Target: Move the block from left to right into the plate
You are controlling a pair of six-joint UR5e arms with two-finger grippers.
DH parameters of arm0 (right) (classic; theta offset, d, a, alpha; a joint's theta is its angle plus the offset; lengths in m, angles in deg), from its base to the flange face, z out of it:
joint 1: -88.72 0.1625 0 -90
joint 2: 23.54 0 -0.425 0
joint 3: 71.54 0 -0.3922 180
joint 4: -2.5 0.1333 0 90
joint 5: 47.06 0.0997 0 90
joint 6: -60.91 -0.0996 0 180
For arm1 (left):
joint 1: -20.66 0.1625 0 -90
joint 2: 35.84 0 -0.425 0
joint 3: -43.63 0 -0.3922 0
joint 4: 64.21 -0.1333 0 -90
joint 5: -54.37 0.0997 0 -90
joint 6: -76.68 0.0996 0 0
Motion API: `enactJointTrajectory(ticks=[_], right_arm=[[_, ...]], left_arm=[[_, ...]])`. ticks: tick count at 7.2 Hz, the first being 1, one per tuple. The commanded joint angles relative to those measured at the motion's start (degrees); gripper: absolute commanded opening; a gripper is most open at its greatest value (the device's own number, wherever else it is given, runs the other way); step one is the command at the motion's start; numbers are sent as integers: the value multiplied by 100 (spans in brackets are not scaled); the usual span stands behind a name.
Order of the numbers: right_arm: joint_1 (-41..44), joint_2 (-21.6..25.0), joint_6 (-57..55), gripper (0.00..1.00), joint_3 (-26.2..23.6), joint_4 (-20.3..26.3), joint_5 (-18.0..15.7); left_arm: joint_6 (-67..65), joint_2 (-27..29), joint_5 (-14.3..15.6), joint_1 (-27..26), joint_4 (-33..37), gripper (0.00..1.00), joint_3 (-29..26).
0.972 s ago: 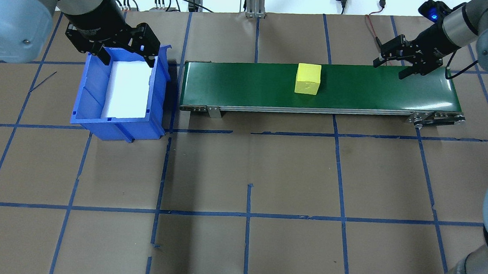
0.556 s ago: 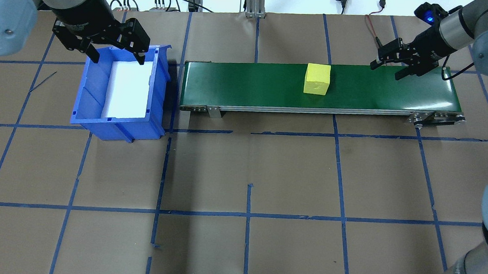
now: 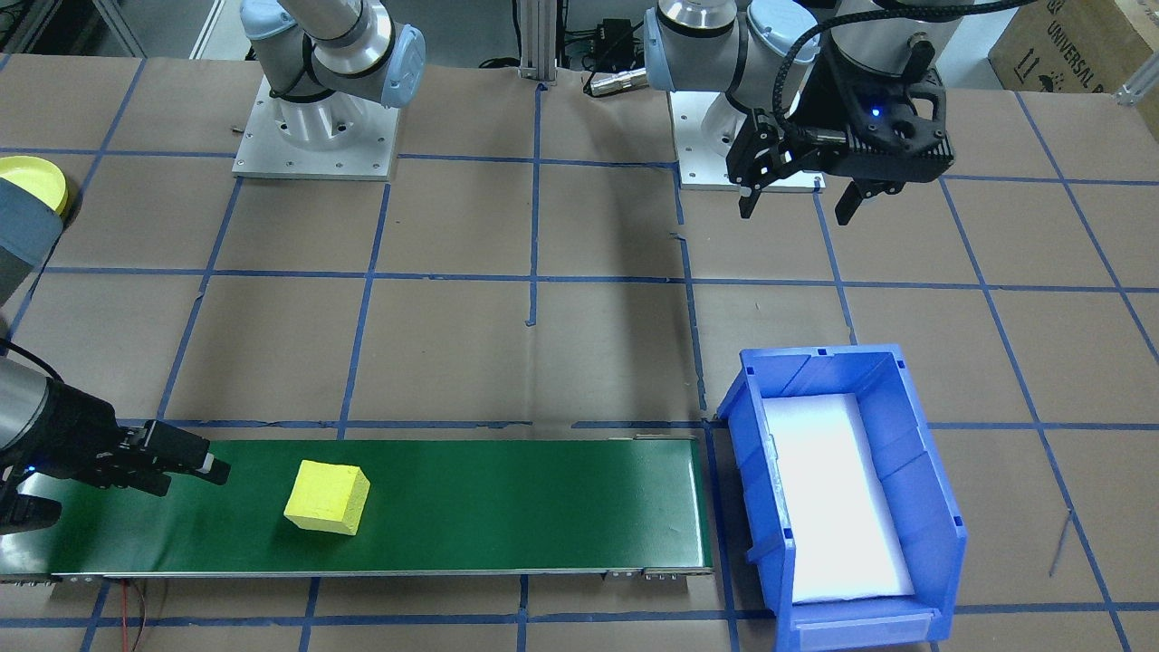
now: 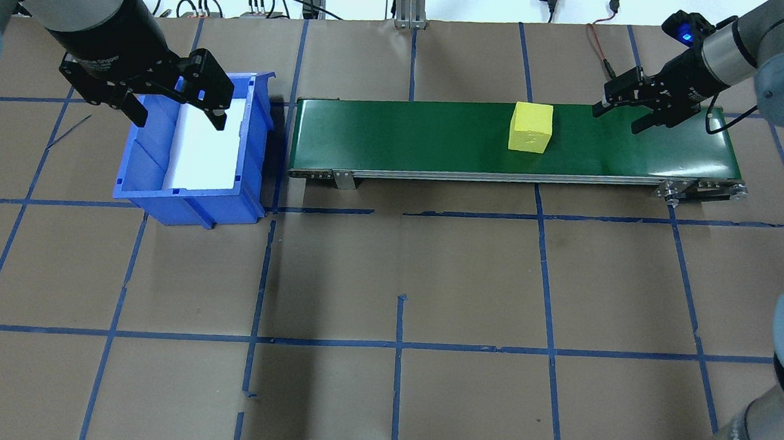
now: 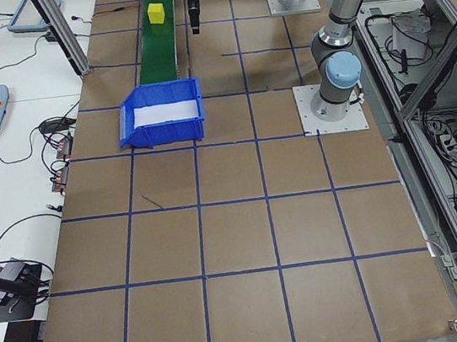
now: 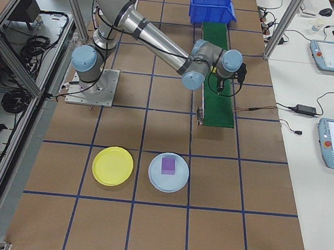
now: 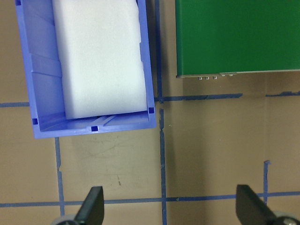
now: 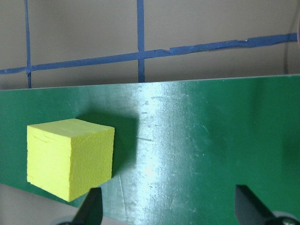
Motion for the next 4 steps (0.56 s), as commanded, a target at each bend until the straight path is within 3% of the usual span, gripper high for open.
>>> enactJointTrajectory(ticks=[1,4], right_arm=[[0,-1,-15,100,-2,-1,0],[0,8,-120,100,-2,-1,0]], left_arm=[[-20,16,-32,-220,-50,100,26],[-20,69,-6,-203,-60,100,43]])
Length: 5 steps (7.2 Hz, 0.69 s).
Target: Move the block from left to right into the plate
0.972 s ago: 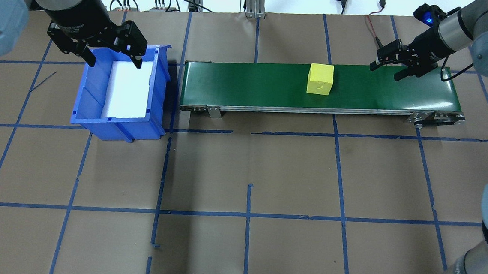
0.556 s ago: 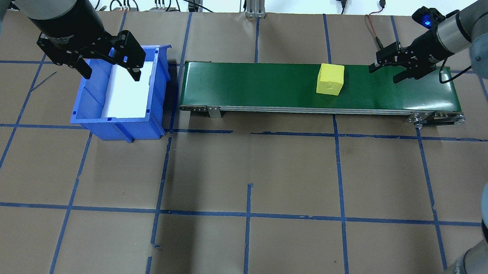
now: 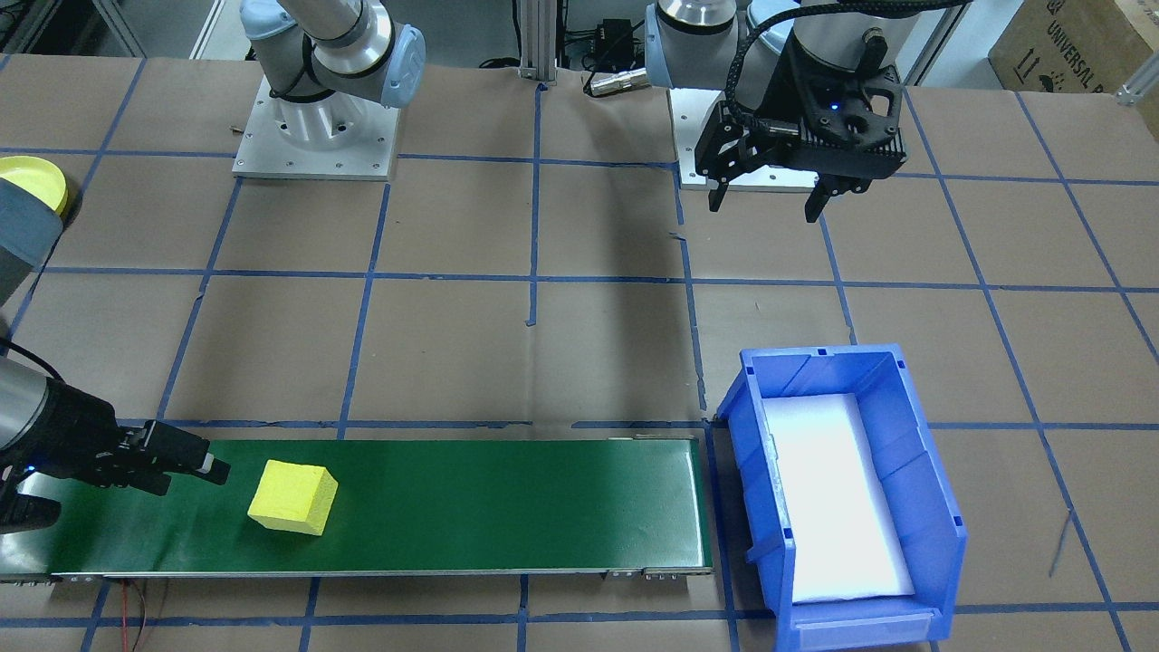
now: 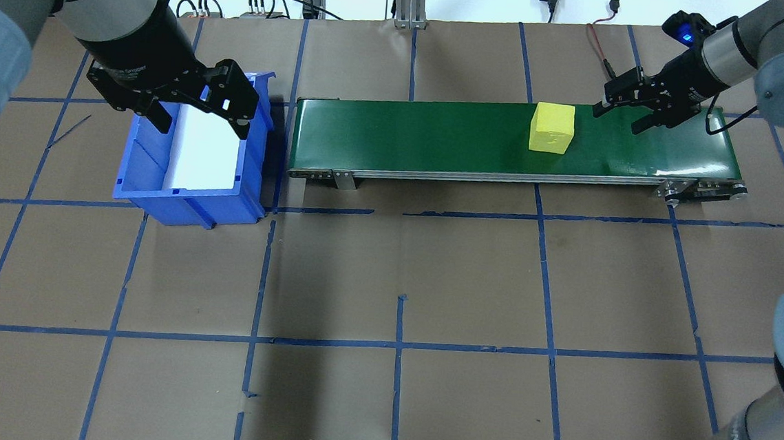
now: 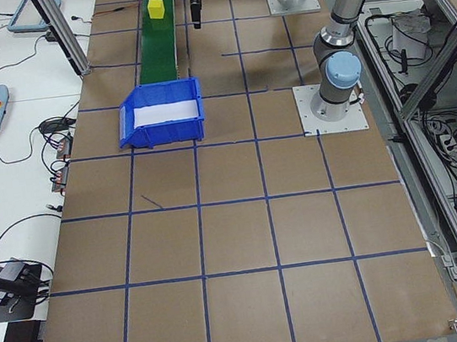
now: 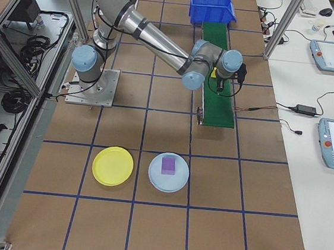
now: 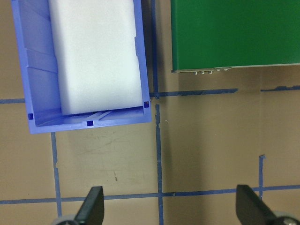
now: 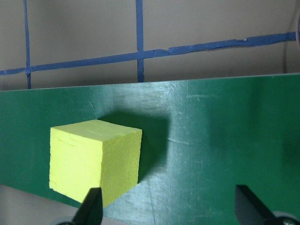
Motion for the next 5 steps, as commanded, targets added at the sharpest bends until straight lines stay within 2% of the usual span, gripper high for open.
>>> enactJointTrajectory(ticks=[1,5], right_arm=[[3,8,-69,100,0,0,4],[3,26,-297,100,0,0,-14]], left_arm=[[-5,31,14,-12,10,100,0],[12,31,14,-3,45,100,8]])
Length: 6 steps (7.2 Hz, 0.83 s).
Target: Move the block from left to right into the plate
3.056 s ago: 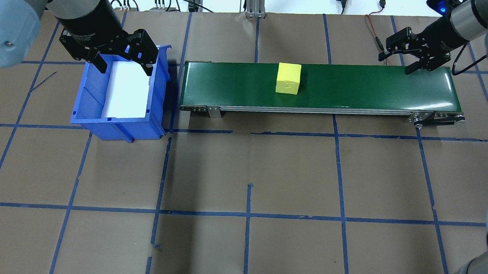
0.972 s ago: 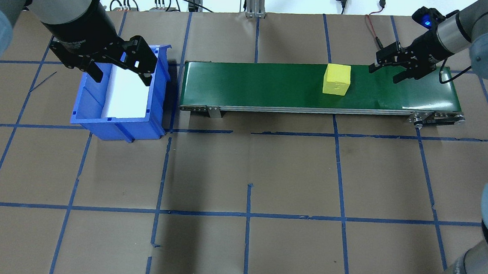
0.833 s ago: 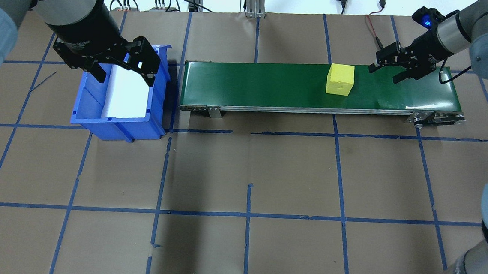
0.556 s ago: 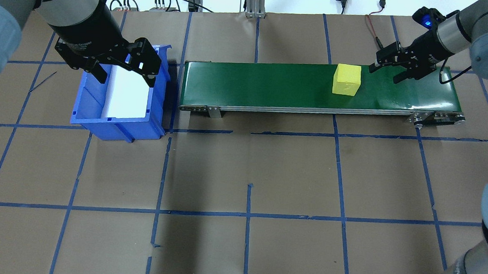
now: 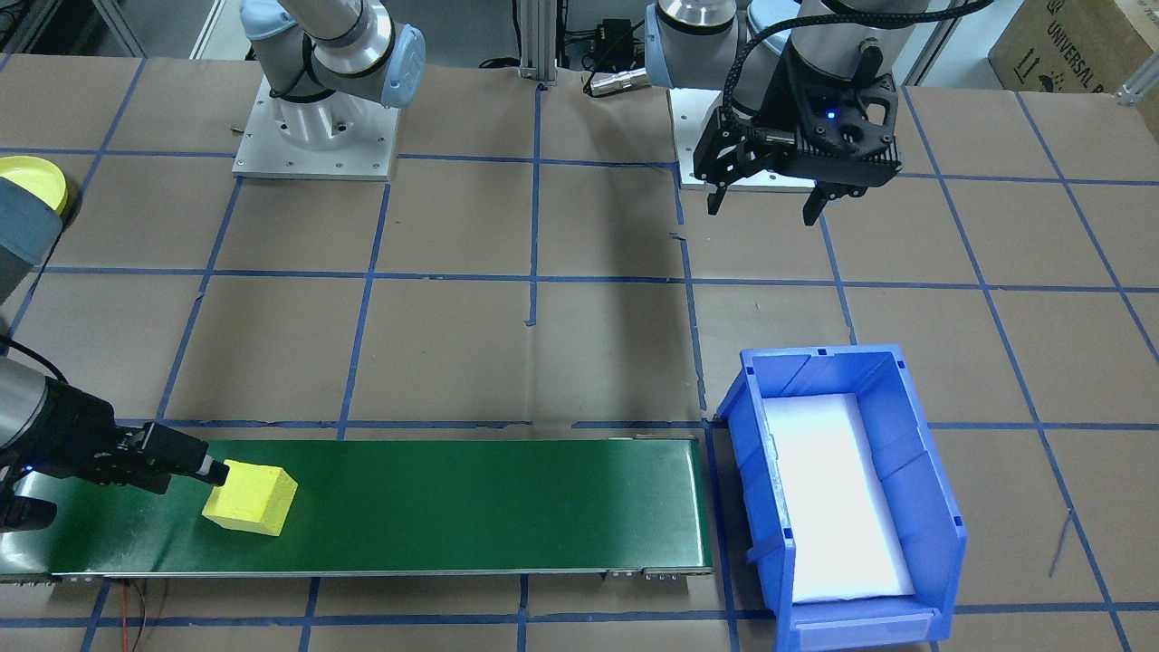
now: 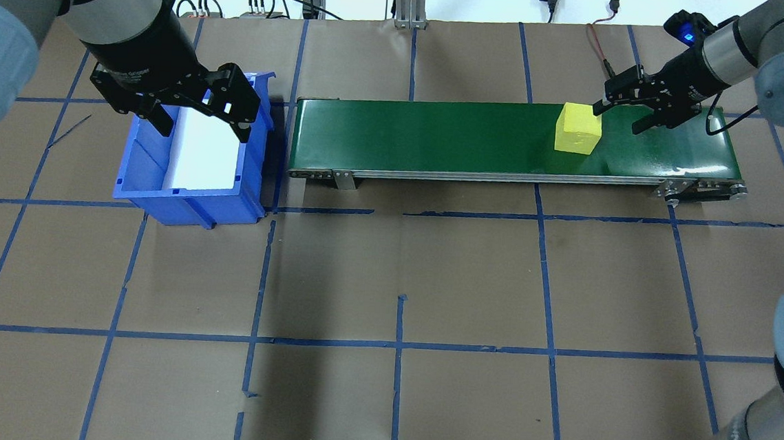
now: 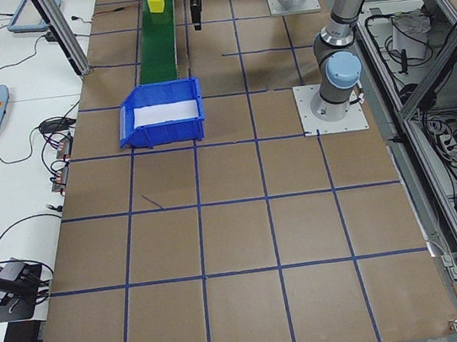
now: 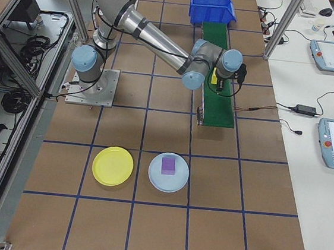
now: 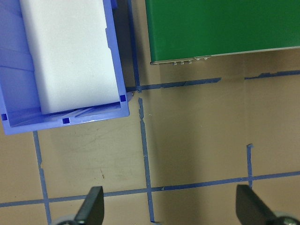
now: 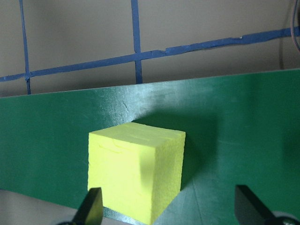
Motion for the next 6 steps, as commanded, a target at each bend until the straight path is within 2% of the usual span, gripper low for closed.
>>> enactJointTrajectory(ticks=[1,3,4,6], right_arm=[[0,0,-79,100,-3,0,-43],[0,-97,-551,100,5,-244,-87],[44,-106,-589,100,5,-281,-226],[44,-420,-589,100,32,-745,-831]], left_arm=[[12,-1,4,1,41,100,1],[12,-1,4,1,41,100,1],[12,-1,12,1,41,100,1],[3,-1,21,1,24,100,-8]])
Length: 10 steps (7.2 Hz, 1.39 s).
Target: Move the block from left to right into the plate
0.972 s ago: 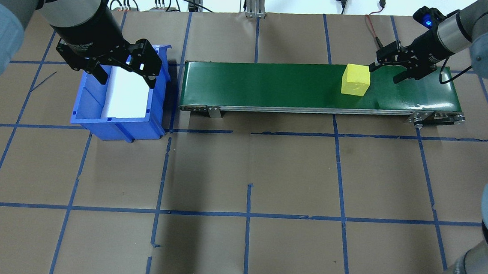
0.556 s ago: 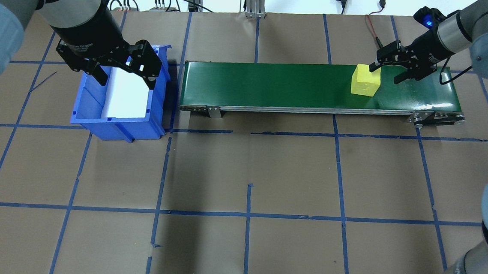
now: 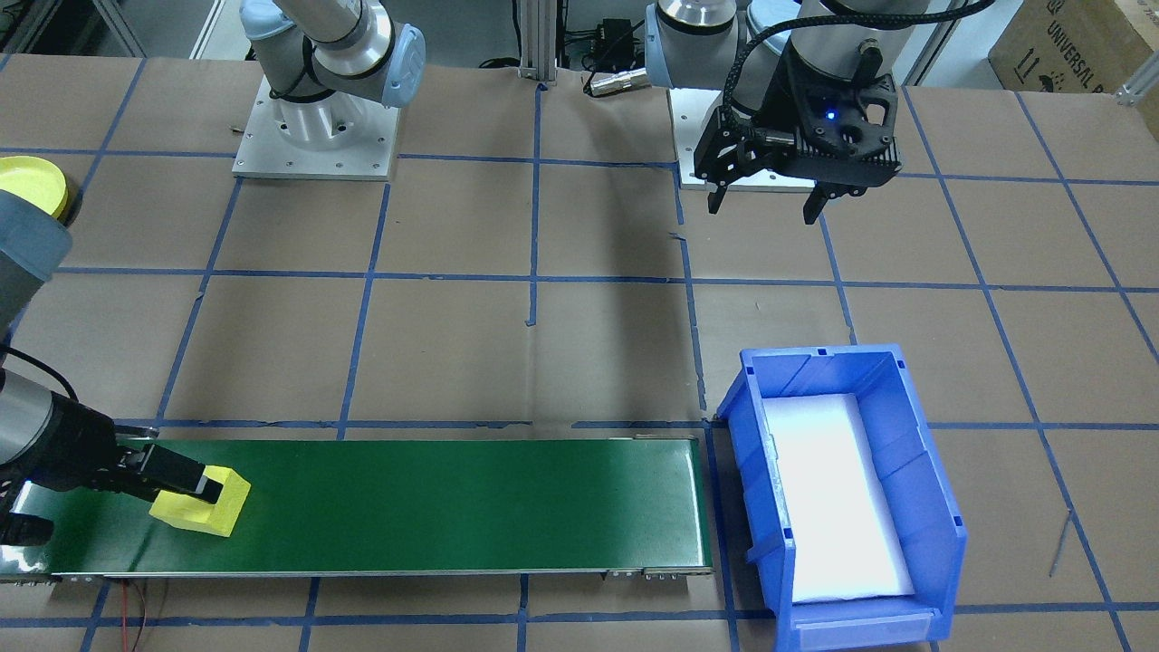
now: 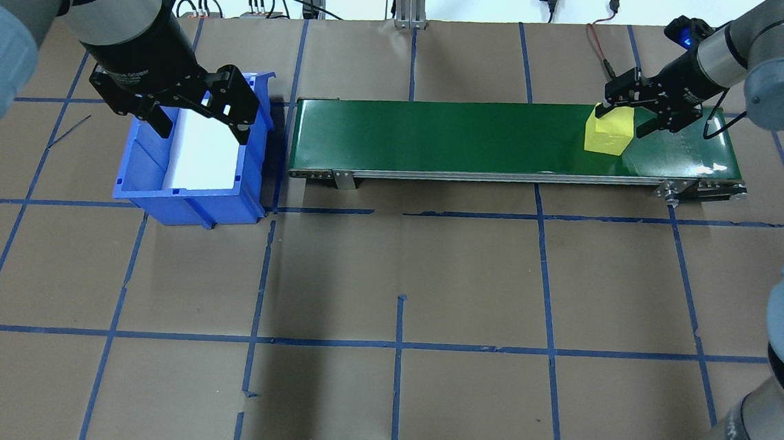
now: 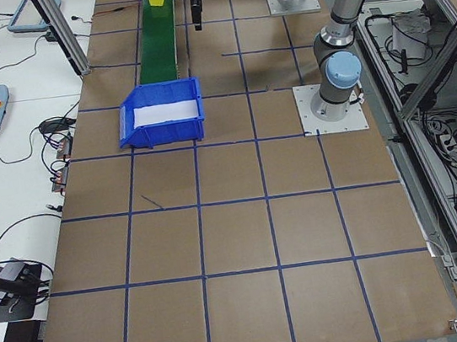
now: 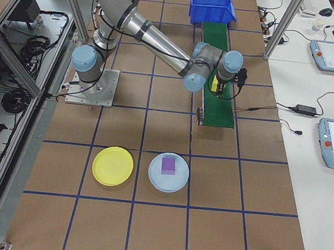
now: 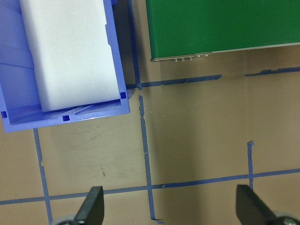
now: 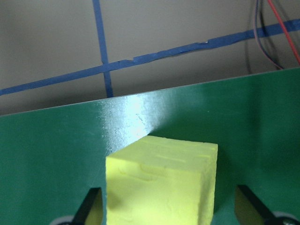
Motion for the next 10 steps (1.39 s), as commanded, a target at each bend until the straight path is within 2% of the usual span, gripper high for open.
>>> enactJointTrajectory(ticks=[1,4,5,6,7,8,9,10], right_arm=[[5,-163,-19,100,32,-265,-338],[14,-163,-36,100,-3,-265,-338],[14,-155,-10,60,-21,-213,-712],[5,-85,42,30,-21,-186,-1099],[5,159,217,27,-38,-108,-1468],[-12,345,410,27,-134,-89,-1620],[-82,608,977,27,-257,-80,-1934],[-300,984,1627,26,-484,268,-2442]], left_arm=[[-3,0,4,0,-13,100,-4],[-3,-18,13,-9,13,100,5],[-12,-18,13,-9,13,100,5],[-12,-18,21,-9,30,100,5],[-12,-26,22,-9,31,100,5],[-12,-18,22,-9,31,100,5],[-12,-18,22,-9,31,100,5],[-12,-18,22,-17,31,100,5]])
